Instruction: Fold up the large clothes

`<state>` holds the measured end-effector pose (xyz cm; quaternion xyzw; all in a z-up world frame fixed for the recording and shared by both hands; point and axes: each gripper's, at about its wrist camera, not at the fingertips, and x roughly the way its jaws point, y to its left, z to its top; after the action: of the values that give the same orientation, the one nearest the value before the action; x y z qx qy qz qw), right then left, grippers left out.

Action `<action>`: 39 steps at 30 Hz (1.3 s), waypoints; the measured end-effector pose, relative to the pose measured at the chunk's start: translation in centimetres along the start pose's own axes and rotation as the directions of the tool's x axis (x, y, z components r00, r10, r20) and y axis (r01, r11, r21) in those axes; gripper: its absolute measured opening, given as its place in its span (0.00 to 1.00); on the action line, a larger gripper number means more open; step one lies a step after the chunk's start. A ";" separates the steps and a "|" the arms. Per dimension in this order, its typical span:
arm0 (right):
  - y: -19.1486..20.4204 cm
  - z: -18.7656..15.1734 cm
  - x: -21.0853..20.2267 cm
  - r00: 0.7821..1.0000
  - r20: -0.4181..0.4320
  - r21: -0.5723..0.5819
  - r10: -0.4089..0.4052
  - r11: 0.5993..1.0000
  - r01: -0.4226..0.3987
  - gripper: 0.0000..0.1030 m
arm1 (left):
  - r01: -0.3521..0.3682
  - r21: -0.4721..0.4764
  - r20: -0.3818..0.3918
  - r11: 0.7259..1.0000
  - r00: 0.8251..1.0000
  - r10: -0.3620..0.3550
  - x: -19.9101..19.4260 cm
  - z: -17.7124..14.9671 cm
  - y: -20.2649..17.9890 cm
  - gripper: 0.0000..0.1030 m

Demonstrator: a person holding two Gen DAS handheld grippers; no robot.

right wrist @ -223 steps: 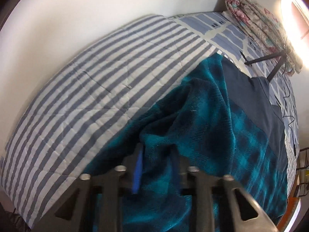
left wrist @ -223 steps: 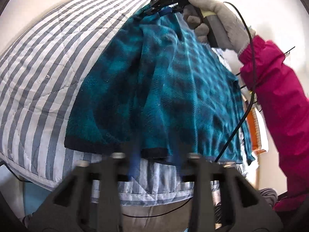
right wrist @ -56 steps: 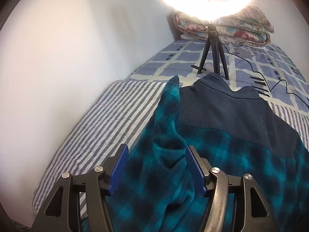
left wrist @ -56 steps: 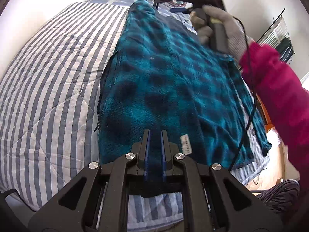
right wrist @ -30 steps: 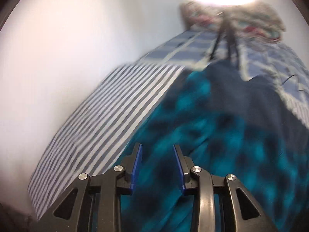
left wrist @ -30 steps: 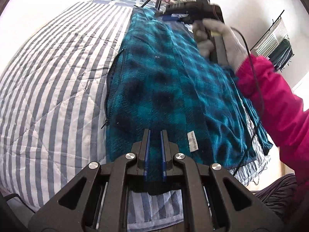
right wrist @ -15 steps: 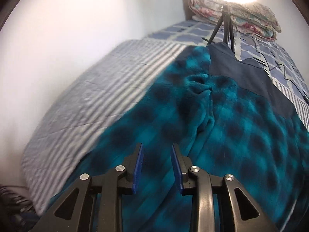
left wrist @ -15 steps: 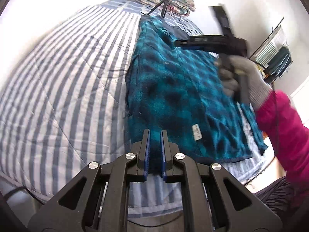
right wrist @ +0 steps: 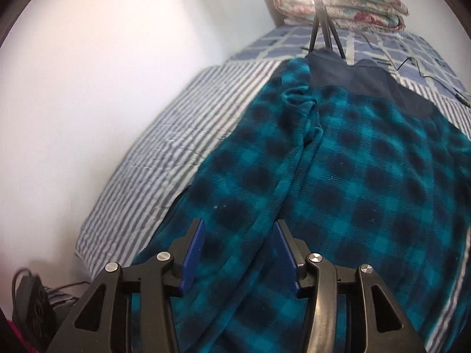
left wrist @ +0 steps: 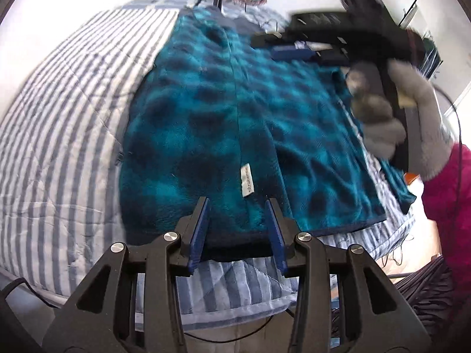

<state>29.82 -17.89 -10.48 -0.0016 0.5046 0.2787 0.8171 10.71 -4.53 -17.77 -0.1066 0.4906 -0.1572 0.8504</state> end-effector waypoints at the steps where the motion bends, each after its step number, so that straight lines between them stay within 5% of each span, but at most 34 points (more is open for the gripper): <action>1: 0.0 0.4 0.8 1.000 -0.004 -0.009 -0.016 1.000 0.016 0.49 | -0.018 0.014 -0.005 1.000 1.000 0.018 0.4 0.0 -0.3 0.38; 4: -0.3 1.4 2.2 0.999 -0.009 -0.008 -0.031 1.000 0.031 0.49 | -0.047 0.038 -0.022 0.998 0.999 0.048 1.5 -0.3 -0.7 0.36; 6: -0.8 2.1 3.1 0.999 -0.006 0.006 -0.044 0.999 0.044 0.49 | -0.060 0.037 -0.039 0.997 0.997 0.062 2.3 -0.3 -0.7 0.08; 18: -3.1 5.1 7.7 0.988 -0.062 0.048 -0.141 0.988 0.144 0.48 | -0.017 0.044 0.047 0.999 0.999 0.015 -0.4 -0.4 -1.4 0.03; 20: -3.2 5.4 8.4 0.984 -0.073 0.050 -0.162 0.985 0.166 0.42 | 0.001 0.054 0.061 0.999 0.998 -0.004 -1.1 -0.3 -1.6 0.03; 22: -3.3 5.5 8.9 0.980 -0.088 0.043 -0.178 0.982 0.182 0.15 | 0.019 0.058 0.070 0.998 0.997 -0.023 -1.7 -0.3 -1.8 0.03; 24: -3.4 5.5 8.7 0.979 -0.086 0.044 -0.186 0.981 0.190 0.08 | 0.040 0.061 0.079 0.997 0.996 -0.045 -2.0 -0.3 -2.2 0.03; 31: -5.7 5.3 6.3 0.994 -0.025 0.140 -0.104 0.984 0.107 0.06 | 0.068 0.093 0.004 0.993 0.998 -0.068 1.2 -0.7 -3.1 0.02; 35: -6.2 4.3 6.8 0.988 -0.041 0.157 -0.147 0.976 0.152 0.16 | 0.060 0.115 -0.022 0.992 0.998 -0.057 2.4 -1.1 -3.4 0.03; 37: -5.4 4.2 5.8 0.985 -0.045 0.136 -0.164 0.976 0.169 0.40 | 0.073 0.120 -0.016 0.990 0.997 -0.071 2.1 -1.2 -3.4 0.03; 39: -4.3 3.7 4.6 0.990 -0.051 0.103 -0.129 0.986 0.134 0.47 | 0.091 0.121 -0.013 0.988 0.996 -0.090 1.6 -1.2 -3.2 0.03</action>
<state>36.38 -18.41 -13.69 0.0025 0.5353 0.1968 0.8214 9.84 -8.09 -18.57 -0.0762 0.4780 -0.2255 0.8455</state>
